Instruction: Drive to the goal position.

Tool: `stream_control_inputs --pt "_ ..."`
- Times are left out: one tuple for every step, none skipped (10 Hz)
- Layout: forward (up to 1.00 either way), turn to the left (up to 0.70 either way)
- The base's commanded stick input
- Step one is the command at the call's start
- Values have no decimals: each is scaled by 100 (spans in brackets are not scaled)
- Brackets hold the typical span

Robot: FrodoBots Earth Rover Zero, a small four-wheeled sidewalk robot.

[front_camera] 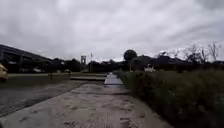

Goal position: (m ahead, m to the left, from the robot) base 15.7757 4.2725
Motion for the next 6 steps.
stream_control_inputs --pt "50 0" --pt "50 0" --pt "50 0" --pt "50 0" --pt "50 0" --pt "50 0"
